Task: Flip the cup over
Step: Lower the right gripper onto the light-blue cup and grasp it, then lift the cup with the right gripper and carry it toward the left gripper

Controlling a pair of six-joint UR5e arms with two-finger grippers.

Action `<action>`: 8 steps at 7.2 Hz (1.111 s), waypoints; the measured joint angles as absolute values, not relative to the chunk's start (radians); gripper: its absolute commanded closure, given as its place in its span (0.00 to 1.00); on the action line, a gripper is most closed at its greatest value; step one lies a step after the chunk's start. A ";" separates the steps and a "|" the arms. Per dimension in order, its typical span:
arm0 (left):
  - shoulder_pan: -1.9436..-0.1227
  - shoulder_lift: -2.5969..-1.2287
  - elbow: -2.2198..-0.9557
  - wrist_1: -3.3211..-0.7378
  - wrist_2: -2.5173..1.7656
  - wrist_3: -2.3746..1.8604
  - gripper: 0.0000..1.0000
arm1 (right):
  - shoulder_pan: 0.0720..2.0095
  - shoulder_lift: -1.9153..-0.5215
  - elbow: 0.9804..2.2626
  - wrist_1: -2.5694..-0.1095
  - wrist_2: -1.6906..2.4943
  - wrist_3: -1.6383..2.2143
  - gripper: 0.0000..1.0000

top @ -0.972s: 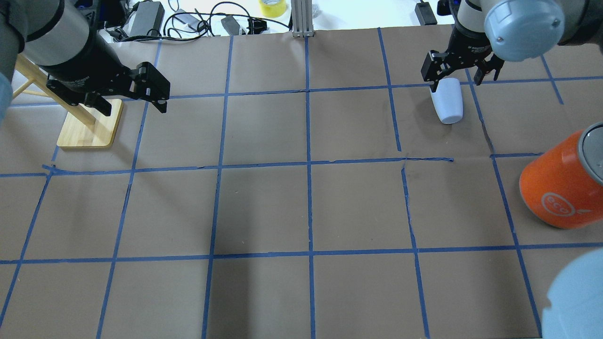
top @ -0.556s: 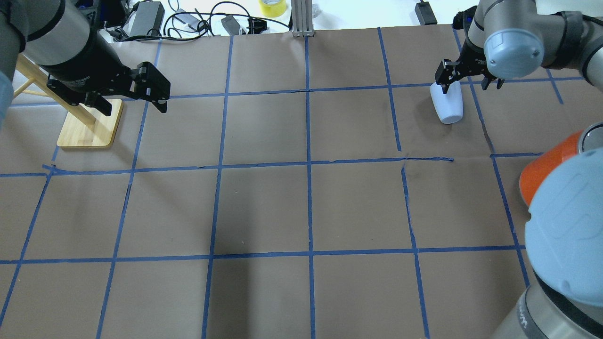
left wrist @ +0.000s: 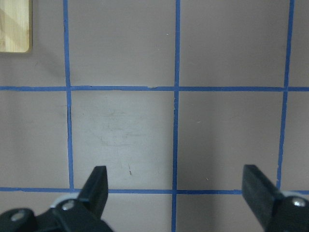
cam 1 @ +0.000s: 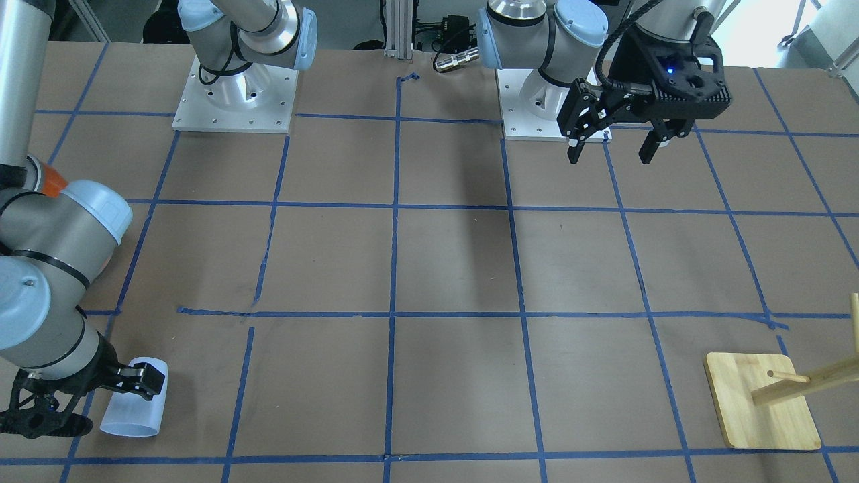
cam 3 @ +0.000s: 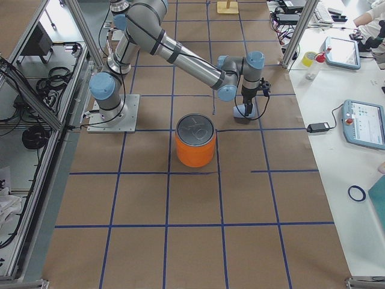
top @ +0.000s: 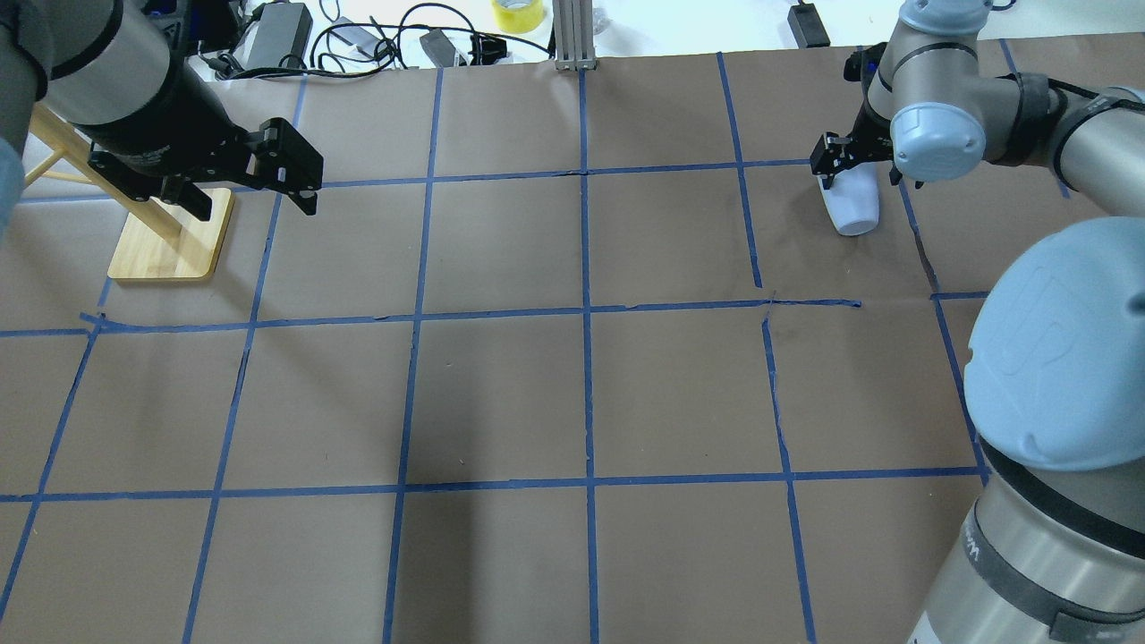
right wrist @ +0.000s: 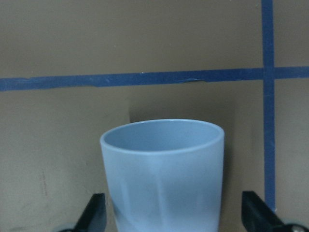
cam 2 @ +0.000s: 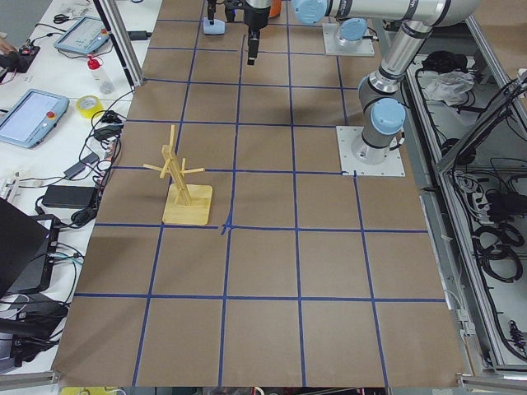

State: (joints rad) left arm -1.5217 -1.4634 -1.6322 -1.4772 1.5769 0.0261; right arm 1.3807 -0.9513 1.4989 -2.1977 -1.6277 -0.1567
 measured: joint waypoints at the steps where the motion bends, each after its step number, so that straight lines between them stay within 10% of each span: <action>1: -1.522 -1.463 -1.632 -1.477 1.577 0.026 0.00 | 1.381 -0.936 1.499 -2.199 -1.612 -0.160 0.00; 3: -1.522 -1.463 -1.632 -1.477 1.577 0.026 0.00 | 1.381 -0.916 1.499 -2.211 -1.603 -0.176 0.01; 5: -1.522 -1.463 -1.632 -1.477 1.577 0.026 0.00 | 1.381 -0.890 1.499 -2.284 -1.602 -0.256 0.56; 8: -1.522 -1.463 -1.632 -1.477 1.577 0.026 0.00 | 1.393 -0.903 1.494 -2.313 -1.597 -0.292 0.66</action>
